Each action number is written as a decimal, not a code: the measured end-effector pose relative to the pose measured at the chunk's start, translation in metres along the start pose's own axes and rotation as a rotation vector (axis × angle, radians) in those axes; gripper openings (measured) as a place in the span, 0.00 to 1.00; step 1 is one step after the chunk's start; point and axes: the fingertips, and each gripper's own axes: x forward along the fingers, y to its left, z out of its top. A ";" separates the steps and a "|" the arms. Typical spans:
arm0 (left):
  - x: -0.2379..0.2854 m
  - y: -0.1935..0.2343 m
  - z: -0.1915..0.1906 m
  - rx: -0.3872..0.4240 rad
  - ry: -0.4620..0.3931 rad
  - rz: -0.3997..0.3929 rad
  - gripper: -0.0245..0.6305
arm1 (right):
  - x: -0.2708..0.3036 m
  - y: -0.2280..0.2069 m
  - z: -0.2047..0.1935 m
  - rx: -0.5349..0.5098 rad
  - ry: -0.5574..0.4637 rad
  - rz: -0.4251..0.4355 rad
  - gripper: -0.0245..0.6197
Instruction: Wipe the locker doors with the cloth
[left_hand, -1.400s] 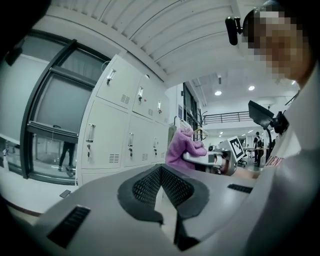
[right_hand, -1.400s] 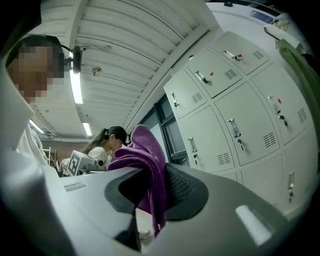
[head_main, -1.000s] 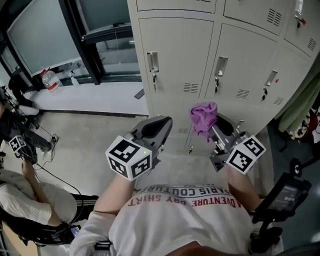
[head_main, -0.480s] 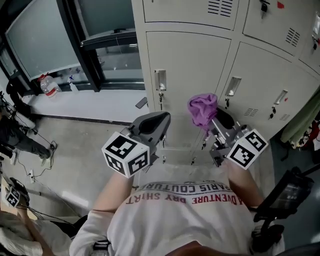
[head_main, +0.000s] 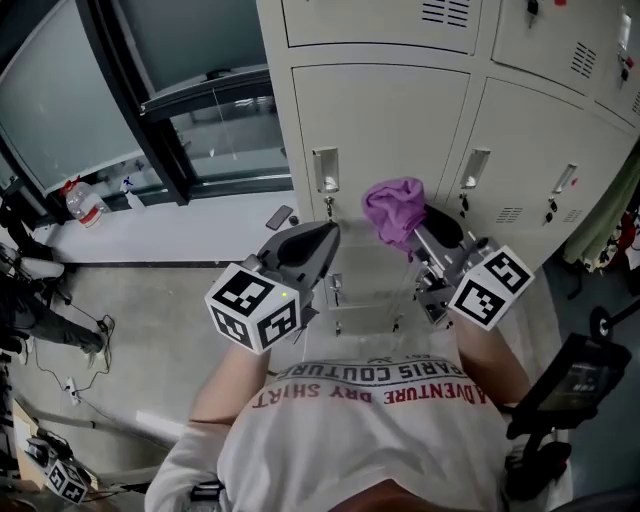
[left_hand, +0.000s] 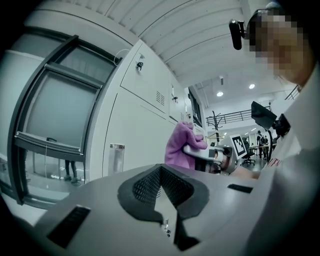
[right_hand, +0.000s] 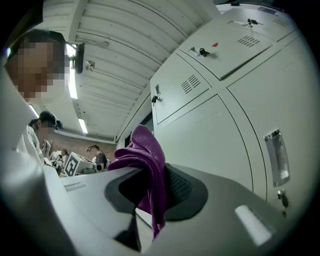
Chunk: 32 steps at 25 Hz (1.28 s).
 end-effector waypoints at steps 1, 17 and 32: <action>0.000 0.001 0.000 0.002 0.001 -0.007 0.04 | 0.005 0.001 0.006 -0.020 -0.005 0.000 0.14; -0.020 0.018 0.008 -0.012 -0.017 -0.017 0.04 | 0.134 0.010 0.086 -0.133 -0.108 0.011 0.14; -0.027 0.023 0.011 -0.020 -0.015 -0.001 0.04 | 0.169 -0.020 0.063 -0.144 -0.050 -0.172 0.14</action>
